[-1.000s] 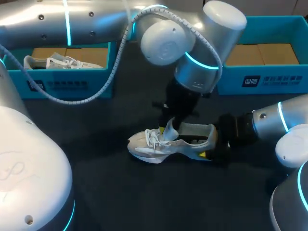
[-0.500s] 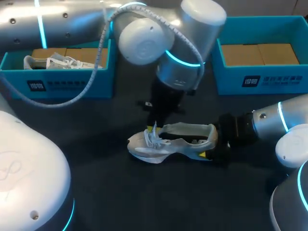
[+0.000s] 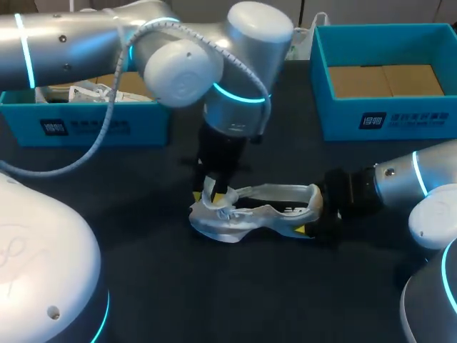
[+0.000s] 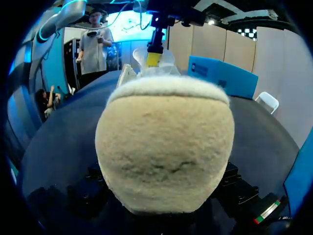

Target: Take the shoe out of the shoebox, open the shoe tongue, remove and reinsert the insole, then place the shoe into the shoebox

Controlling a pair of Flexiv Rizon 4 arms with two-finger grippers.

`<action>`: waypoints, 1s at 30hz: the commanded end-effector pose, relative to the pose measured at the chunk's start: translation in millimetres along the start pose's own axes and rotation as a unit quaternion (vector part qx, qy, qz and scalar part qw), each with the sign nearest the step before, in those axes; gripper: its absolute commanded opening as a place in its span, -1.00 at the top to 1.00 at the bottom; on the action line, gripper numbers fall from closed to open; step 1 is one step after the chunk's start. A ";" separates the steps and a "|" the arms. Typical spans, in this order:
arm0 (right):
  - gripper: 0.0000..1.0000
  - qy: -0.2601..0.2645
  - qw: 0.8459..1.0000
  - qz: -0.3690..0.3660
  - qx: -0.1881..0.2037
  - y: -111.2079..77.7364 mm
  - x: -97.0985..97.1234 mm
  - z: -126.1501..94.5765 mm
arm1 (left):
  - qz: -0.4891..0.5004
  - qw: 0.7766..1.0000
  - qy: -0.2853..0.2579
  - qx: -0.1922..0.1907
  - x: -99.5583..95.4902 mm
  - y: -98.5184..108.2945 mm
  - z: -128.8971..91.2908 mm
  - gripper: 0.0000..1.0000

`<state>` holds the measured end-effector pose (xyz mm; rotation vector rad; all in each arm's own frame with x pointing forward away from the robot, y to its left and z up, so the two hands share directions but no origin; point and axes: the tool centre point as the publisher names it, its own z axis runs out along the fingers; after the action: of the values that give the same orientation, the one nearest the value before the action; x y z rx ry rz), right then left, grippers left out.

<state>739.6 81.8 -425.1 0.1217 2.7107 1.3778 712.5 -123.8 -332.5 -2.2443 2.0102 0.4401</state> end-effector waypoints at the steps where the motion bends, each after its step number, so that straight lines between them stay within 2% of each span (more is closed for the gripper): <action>1: 1.00 -0.001 1.000 0.000 0.004 -0.4 1.9 6.3 | -0.010 1.000 0.012 0.001 -7.0 -5.0 14.3 0.24; 3: 1.00 -0.001 1.000 0.000 0.004 -0.4 1.9 6.3 | -0.015 1.000 0.012 -0.006 -10.3 -8.7 18.3 0.16; 11: 1.00 -0.001 1.000 0.000 0.004 -0.4 1.9 6.3 | -0.036 0.999 0.012 -0.018 -24.2 -13.7 35.6 0.11; 21: 1.00 -0.001 1.000 0.000 0.004 -0.4 1.9 6.3 | -0.051 0.998 0.021 -0.019 -14.4 -17.7 46.2 0.07; 24: 1.00 -0.001 1.000 0.000 0.004 -0.4 1.9 6.3 | -0.043 0.999 0.022 -0.023 -18.9 -14.8 42.1 -0.18; 26: 1.00 -0.001 1.000 0.000 0.004 -0.4 1.9 6.3 | -0.033 0.999 0.025 -0.025 -22.6 -11.9 36.7 -0.47; 30: 1.00 -0.001 1.000 0.000 0.004 -0.4 1.9 6.3 | -0.012 0.999 0.036 -0.019 -26.2 -7.1 25.0 -0.76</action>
<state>739.5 81.8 -425.1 0.1217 2.7107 1.3775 717.5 -97.2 -360.7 -2.3428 2.0090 0.4355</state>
